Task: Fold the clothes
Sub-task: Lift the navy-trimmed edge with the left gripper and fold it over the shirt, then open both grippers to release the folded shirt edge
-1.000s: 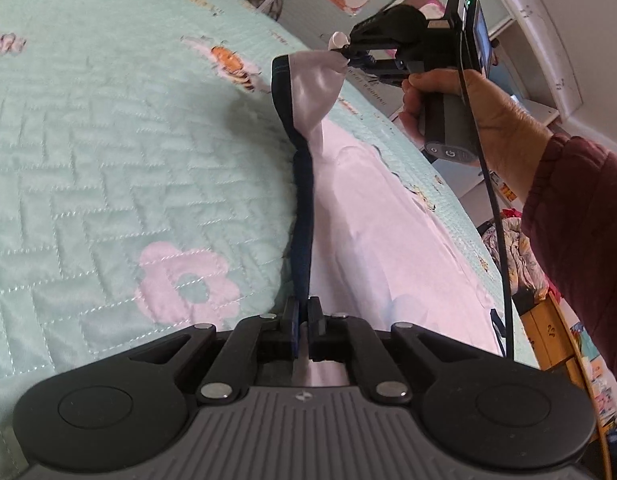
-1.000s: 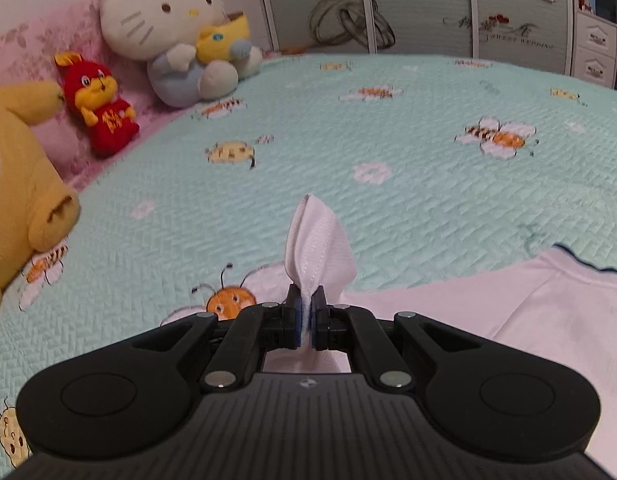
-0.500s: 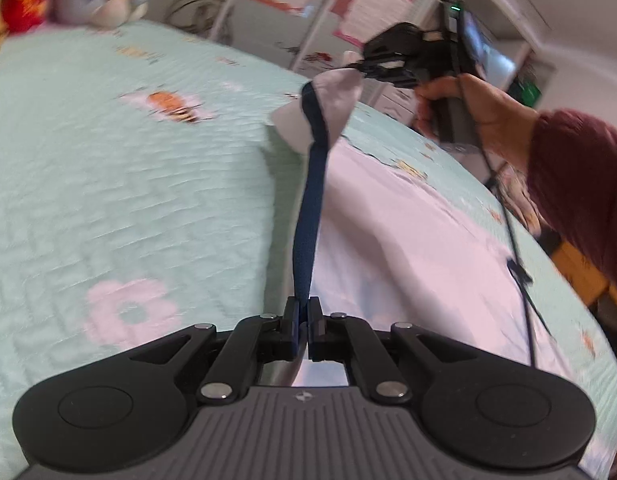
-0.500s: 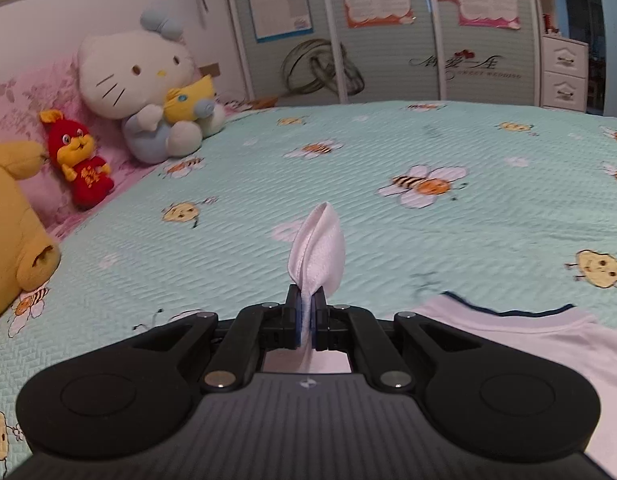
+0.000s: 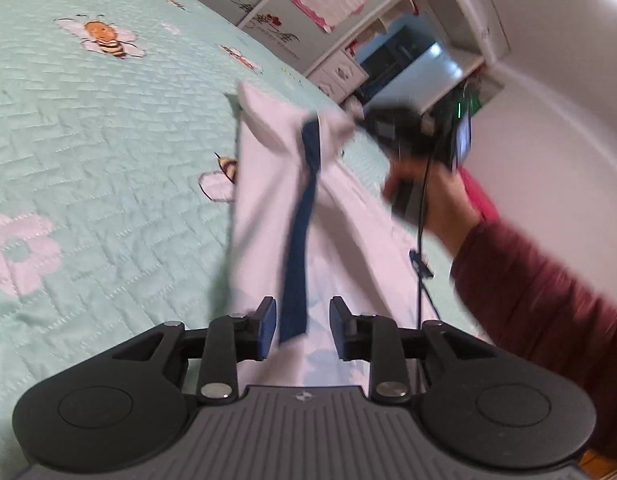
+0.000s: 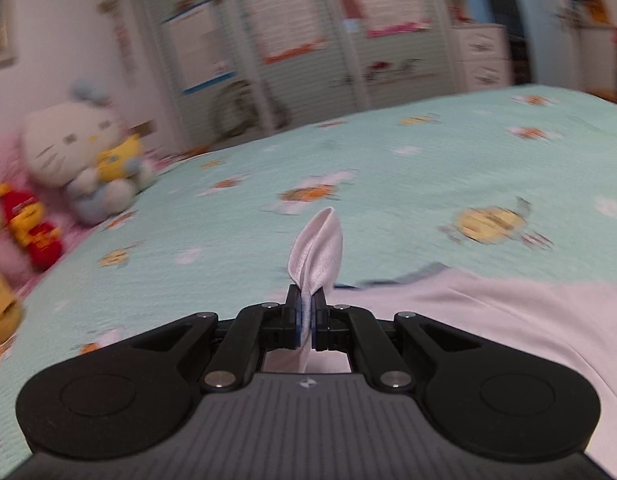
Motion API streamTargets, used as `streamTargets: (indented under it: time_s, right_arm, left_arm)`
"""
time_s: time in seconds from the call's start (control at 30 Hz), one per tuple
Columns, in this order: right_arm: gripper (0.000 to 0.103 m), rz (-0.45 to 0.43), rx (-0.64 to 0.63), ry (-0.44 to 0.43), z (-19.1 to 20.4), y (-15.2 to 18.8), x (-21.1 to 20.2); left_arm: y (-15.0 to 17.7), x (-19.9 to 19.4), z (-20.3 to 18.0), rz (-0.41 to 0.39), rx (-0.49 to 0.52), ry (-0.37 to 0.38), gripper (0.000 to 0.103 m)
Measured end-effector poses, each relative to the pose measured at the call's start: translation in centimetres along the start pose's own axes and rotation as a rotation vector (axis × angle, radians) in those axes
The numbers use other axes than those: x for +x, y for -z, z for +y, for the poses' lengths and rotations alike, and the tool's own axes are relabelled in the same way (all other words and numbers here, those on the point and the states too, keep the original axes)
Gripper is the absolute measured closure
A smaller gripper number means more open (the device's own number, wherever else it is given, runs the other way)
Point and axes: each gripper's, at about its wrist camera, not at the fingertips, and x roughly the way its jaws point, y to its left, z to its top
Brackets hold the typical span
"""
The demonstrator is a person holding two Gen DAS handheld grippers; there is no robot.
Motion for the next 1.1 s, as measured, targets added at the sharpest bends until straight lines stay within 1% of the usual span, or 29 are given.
streamTargets:
  time_s: [0.13,0.2,0.23,0.3,0.33,0.37,0.43,0.47,0.5,0.53,0.57,0.6,0.63,0.67,0.73,0.77,0.83,0.87,0.97,1.03,1.1]
  right_arm:
    - [0.100,0.045,0.055,0.080,-3.2,2.5,0.8]
    - [0.099,0.078,0.074,0.090,-4.2,3.3,1.4]
    - [0.096,0.102,0.082,0.091,-4.5,3.5,1.8]
    - [0.094,0.149,0.095,0.099,-5.0,3.9,2.6]
    - [0.087,0.159,0.098,0.107,-5.1,4.1,2.7]
    - [0.082,0.155,0.102,0.125,-5.2,4.2,2.6]
    - [0.067,0.139,0.114,0.183,-5.5,4.1,2.1]
    - [0.064,0.125,0.117,0.221,-5.5,3.9,1.8]
    - [0.063,0.109,0.118,0.256,-5.5,3.6,1.5]
    - [0.063,0.077,0.086,0.286,-5.0,3.3,1.2]
    - [0.063,0.037,0.038,0.314,-4.3,2.9,0.8]
    - [0.063,-0.007,-0.033,0.323,-3.2,2.6,0.6]
    - [0.063,-0.040,-0.115,0.296,-1.7,2.3,0.5]
    - [0.063,-0.043,-0.185,0.233,-0.3,1.9,0.9]
    - [0.063,0.023,-0.288,0.084,2.5,1.5,2.8]
    - [0.063,0.045,-0.329,0.026,3.8,1.3,3.8]
    - [0.063,0.083,-0.386,-0.079,6.2,0.9,5.8]
    - [0.064,0.103,-0.394,-0.115,7.2,0.6,6.8]
    - [0.064,0.148,-0.415,-0.169,9.3,-0.5,9.8]
    - [0.063,0.176,-0.439,-0.168,10.3,-1.0,11.7]
    - [0.063,0.223,-0.448,-0.165,11.3,-1.2,13.2]
  left_arm:
    - [-0.3,0.0,2.2,-0.031,-0.043,-0.076,0.069]
    - [0.0,0.2,3.3,-0.043,-0.054,-0.110,0.070]
    - [0.0,0.2,3.8,-0.049,-0.059,-0.110,0.071]
    - [-0.1,0.2,4.4,-0.060,-0.063,-0.102,0.072]
    - [0.0,0.2,4.3,-0.063,-0.047,-0.104,0.072]
    - [0.2,0.2,4.1,-0.067,-0.025,-0.109,0.072]
    - [0.6,0.3,3.8,-0.074,0.012,-0.122,0.072]
    - [0.6,0.3,3.6,-0.077,0.025,-0.127,0.071]
    - [0.6,0.3,3.6,-0.078,0.032,-0.130,0.070]
    - [0.5,0.4,3.7,-0.080,0.034,-0.129,0.070]
    - [0.5,0.4,3.8,-0.082,0.032,-0.126,0.070]
    - [0.6,0.4,3.9,-0.083,0.028,-0.122,0.070]
    - [0.6,0.4,3.9,-0.085,0.025,-0.119,0.070]
    - [0.7,0.3,3.9,-0.086,0.022,-0.115,0.070]
    - [0.8,0.2,4.0,-0.089,0.018,-0.107,0.070]
    - [0.8,0.3,4.0,-0.090,0.017,-0.103,0.070]
    - [0.9,0.3,4.2,-0.092,0.008,-0.092,0.070]
    - [0.9,0.2,4.4,-0.093,0.004,-0.086,0.070]
    - [0.9,0.2,4.5,-0.096,-0.003,-0.074,0.070]
    - [1.0,0.2,4.5,-0.098,-0.004,-0.070,0.070]
    - [1.0,0.2,4.5,-0.099,-0.005,-0.067,0.070]
